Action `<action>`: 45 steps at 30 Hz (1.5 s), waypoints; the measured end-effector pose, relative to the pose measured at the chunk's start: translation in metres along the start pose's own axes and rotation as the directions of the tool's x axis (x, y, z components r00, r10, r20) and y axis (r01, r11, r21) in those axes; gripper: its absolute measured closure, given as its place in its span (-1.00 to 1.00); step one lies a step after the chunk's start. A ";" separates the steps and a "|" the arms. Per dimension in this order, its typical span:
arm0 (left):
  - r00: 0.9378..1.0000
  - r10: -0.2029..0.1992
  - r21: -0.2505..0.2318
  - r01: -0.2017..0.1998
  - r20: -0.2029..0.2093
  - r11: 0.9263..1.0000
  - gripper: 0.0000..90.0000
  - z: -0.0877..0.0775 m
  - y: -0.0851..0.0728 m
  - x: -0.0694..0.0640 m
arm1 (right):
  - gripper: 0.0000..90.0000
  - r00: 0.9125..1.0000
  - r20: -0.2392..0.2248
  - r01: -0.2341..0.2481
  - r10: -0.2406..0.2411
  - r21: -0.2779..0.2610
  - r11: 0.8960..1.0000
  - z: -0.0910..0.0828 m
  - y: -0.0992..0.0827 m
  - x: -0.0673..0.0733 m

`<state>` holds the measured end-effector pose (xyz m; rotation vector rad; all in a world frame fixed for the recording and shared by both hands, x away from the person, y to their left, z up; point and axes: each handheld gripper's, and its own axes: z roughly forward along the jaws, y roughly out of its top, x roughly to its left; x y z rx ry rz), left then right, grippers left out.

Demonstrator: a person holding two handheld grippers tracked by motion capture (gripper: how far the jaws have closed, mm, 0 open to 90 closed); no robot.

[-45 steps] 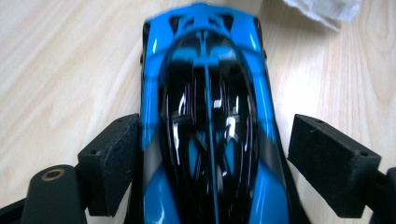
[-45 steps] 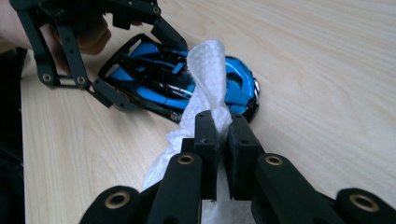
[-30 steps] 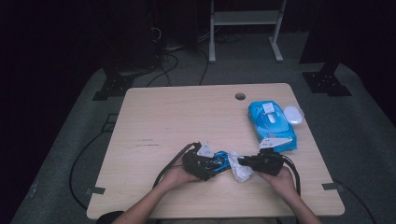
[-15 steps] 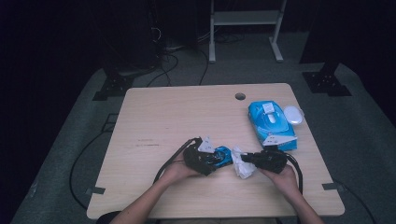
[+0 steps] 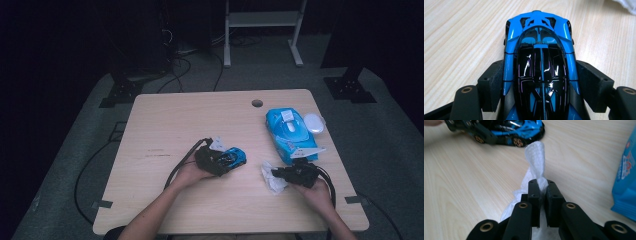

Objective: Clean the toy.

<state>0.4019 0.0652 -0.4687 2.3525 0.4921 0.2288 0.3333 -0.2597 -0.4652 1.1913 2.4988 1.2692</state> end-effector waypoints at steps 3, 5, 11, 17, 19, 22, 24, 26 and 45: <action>1.000 0.006 -0.001 -0.006 0.004 1.000 -0.40 0.000 -0.001 0.001 | 0.68 1.000 0.026 0.009 -0.010 0.033 0.999 0.003 -0.004 0.000; 1.000 0.007 -0.008 -0.007 -0.003 1.000 -0.44 0.000 -0.001 0.001 | 0.58 0.999 0.031 0.016 -0.017 0.031 0.999 0.003 -0.005 -0.001; 1.000 -0.009 -0.043 0.009 -0.010 0.999 -0.62 -0.008 0.000 0.004 | 0.41 0.998 0.055 0.023 -0.020 -0.043 0.999 0.000 0.000 -0.004; 1.000 -0.020 -0.087 0.017 -0.025 0.996 -0.70 -0.021 -0.002 0.005 | 0.11 0.999 0.046 0.010 -0.006 -0.094 0.996 -0.005 0.006 -0.004; 0.999 -0.029 -0.103 0.026 -0.025 0.994 -0.70 -0.026 -0.003 0.005 | 0.09 0.999 0.039 0.008 -0.004 -0.114 0.993 -0.008 0.007 -0.004; 0.999 -0.034 -0.107 0.029 -0.040 0.994 -0.73 -0.036 -0.005 0.006 | 0.07 0.999 0.036 0.005 -0.001 -0.125 0.992 -0.014 0.007 -0.003; 0.998 -0.038 -0.123 0.032 -0.045 0.992 -0.73 -0.043 -0.008 0.007 | 0.05 1.000 0.030 0.006 -0.002 -0.131 0.991 -0.018 0.005 -0.003; 0.997 -0.053 -0.145 0.045 -0.050 0.988 -0.73 -0.049 -0.012 0.008 | 0.03 1.000 0.027 0.002 0.002 -0.137 0.991 -0.023 0.003 -0.004; 0.988 -0.127 -0.211 0.106 -0.084 0.972 -0.75 -0.089 -0.054 0.010 | -0.05 0.999 0.032 -0.023 0.028 -0.146 0.989 -0.043 -0.015 -0.012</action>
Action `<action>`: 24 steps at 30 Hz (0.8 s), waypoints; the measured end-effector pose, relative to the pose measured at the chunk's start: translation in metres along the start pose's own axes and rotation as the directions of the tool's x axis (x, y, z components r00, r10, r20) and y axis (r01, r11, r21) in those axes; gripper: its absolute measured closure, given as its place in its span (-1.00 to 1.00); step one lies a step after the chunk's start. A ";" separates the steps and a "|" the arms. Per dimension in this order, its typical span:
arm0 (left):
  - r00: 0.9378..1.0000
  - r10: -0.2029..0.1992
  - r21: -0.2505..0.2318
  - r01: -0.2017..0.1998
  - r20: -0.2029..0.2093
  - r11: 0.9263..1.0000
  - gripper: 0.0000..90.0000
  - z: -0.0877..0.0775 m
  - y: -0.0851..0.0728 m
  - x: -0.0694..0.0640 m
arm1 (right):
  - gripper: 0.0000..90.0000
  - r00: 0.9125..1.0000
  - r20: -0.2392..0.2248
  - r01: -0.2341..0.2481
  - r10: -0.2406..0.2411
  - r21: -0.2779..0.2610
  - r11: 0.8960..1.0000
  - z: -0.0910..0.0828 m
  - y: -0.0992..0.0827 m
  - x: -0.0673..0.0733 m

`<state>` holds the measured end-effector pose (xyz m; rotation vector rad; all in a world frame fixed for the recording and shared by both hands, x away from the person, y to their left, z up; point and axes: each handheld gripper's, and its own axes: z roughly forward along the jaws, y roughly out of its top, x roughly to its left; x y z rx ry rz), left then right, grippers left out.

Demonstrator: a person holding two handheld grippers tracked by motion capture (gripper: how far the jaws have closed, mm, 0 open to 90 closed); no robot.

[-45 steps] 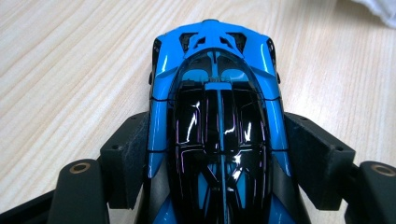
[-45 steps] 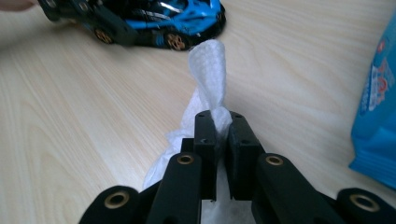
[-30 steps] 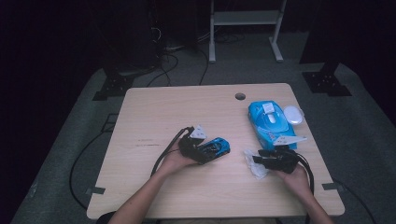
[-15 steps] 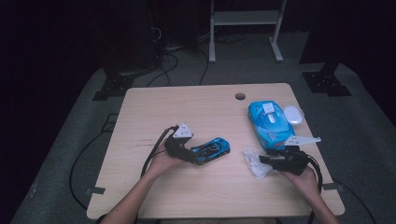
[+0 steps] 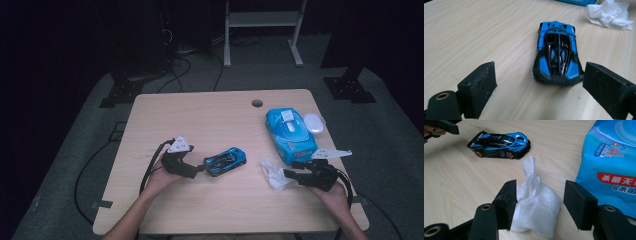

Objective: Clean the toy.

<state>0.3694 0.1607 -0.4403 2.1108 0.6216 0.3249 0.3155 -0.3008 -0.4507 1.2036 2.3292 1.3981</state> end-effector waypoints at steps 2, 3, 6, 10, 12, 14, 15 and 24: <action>1.000 -0.006 -0.002 0.006 -0.007 1.000 -0.75 -0.005 -0.004 0.000 | -0.05 1.000 0.000 -0.001 0.001 -0.002 1.000 -0.002 -0.001 -0.001; 1.000 -0.009 0.003 0.009 -0.007 1.000 -0.75 -0.007 -0.006 0.001 | -0.06 1.000 0.000 -0.003 0.003 -0.003 1.000 -0.003 -0.002 -0.001; 1.000 -0.021 -0.007 0.021 -0.019 1.000 -0.76 -0.013 -0.010 0.002 | -0.06 1.000 0.002 -0.004 0.004 -0.003 1.000 -0.005 -0.005 -0.002; 0.999 -0.033 -0.011 0.033 -0.022 0.999 -0.77 -0.020 -0.014 0.003 | -0.07 1.000 0.005 -0.013 0.013 -0.002 1.000 -0.008 -0.008 -0.003; 0.999 -0.045 -0.020 0.044 -0.019 0.999 -0.77 -0.023 -0.016 0.003 | -0.07 1.000 0.007 -0.015 0.015 -0.004 1.000 -0.010 -0.009 -0.004; 0.999 -0.043 -0.016 0.043 -0.026 0.999 -0.77 -0.025 -0.018 0.003 | -0.08 1.000 0.011 -0.017 0.017 -0.004 1.000 -0.011 -0.010 -0.004; 0.999 -0.048 -0.015 0.048 -0.024 0.999 -0.77 -0.027 -0.018 0.003 | -0.08 1.000 0.011 -0.017 0.017 -0.005 1.000 -0.011 -0.011 -0.005; 0.998 -0.056 -0.031 0.055 -0.025 0.998 -0.78 -0.038 -0.018 0.000 | -0.09 1.000 0.012 -0.024 0.024 -0.008 1.000 -0.014 -0.014 -0.006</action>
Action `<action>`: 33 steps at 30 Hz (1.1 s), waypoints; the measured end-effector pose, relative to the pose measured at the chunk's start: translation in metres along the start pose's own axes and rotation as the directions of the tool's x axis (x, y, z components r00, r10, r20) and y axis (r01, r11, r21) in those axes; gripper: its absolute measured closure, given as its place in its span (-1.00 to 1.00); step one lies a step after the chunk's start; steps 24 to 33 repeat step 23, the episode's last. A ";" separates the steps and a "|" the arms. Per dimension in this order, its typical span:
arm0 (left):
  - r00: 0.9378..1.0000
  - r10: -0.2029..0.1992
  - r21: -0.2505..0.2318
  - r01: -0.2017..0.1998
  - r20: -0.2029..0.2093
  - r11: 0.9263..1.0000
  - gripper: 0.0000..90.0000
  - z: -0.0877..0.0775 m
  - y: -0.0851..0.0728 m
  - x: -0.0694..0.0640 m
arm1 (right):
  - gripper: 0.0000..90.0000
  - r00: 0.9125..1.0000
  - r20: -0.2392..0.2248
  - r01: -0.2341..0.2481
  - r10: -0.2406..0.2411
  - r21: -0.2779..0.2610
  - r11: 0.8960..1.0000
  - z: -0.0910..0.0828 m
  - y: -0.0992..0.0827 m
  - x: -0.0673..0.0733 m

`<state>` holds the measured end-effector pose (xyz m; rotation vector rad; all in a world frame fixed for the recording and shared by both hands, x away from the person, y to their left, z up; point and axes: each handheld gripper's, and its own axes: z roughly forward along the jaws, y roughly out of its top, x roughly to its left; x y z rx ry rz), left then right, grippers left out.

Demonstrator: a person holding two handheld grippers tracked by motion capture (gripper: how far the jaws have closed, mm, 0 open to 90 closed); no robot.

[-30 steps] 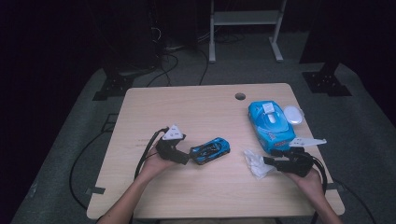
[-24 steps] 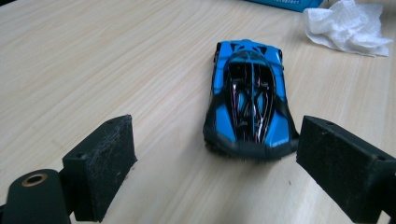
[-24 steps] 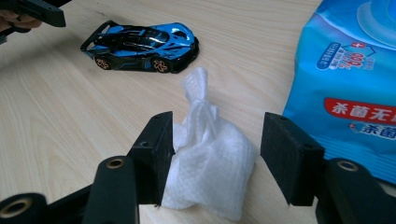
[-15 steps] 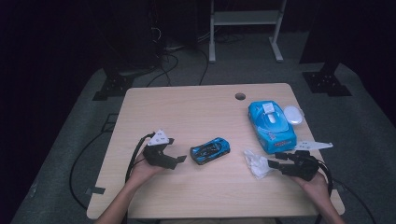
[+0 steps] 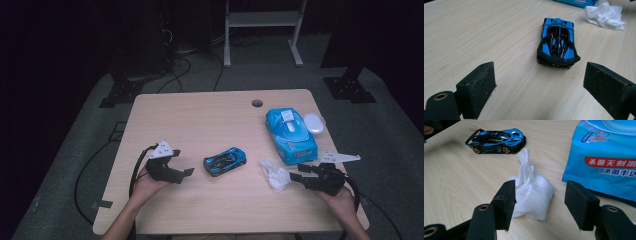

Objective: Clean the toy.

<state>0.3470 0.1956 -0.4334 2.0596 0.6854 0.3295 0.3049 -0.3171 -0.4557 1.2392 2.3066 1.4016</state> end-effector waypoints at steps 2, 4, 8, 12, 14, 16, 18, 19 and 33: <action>1.000 0.002 0.010 -0.002 0.006 1.000 -0.78 0.000 -0.001 -0.001 | -0.09 1.000 0.000 -0.001 0.001 -0.001 1.000 0.000 0.000 0.000; 1.000 0.005 0.016 -0.006 0.004 1.000 -0.78 0.001 -0.001 -0.002 | -0.09 1.000 -0.001 0.003 -0.003 0.001 1.000 0.000 -0.001 0.000; 1.000 -0.002 0.021 0.002 0.009 1.000 -0.78 0.003 -0.006 -0.003 | -0.09 1.000 0.000 0.002 -0.002 0.002 1.000 0.001 -0.002 0.001; 1.000 -0.006 0.020 0.006 0.012 1.000 -0.78 0.003 -0.010 -0.003 | -0.09 1.000 0.001 -0.003 0.003 -0.002 1.000 0.000 -0.003 0.000; 1.000 -0.016 0.024 0.015 0.014 1.000 -0.78 0.003 -0.012 -0.003 | -0.09 1.000 0.002 -0.004 0.004 -0.005 1.000 0.000 -0.004 0.000; 1.000 -0.017 0.025 0.017 0.010 1.000 -0.79 0.003 -0.013 -0.001 | -0.09 1.000 0.003 -0.006 0.006 -0.006 1.000 0.000 -0.005 0.000; 1.000 -0.022 0.021 0.022 0.011 1.000 -0.79 0.003 -0.013 -0.001 | -0.09 1.000 0.005 -0.010 0.010 -0.012 1.000 0.000 -0.006 -0.001; 1.000 -0.021 0.021 0.020 0.010 1.000 -0.79 0.003 -0.014 -0.001 | -0.09 1.000 0.005 -0.010 0.010 -0.013 1.000 0.000 -0.006 -0.001; 1.000 -0.020 0.025 0.019 0.012 0.999 -0.80 0.004 -0.014 -0.001 | -0.10 1.000 0.009 -0.011 0.011 -0.017 1.000 0.000 -0.007 -0.001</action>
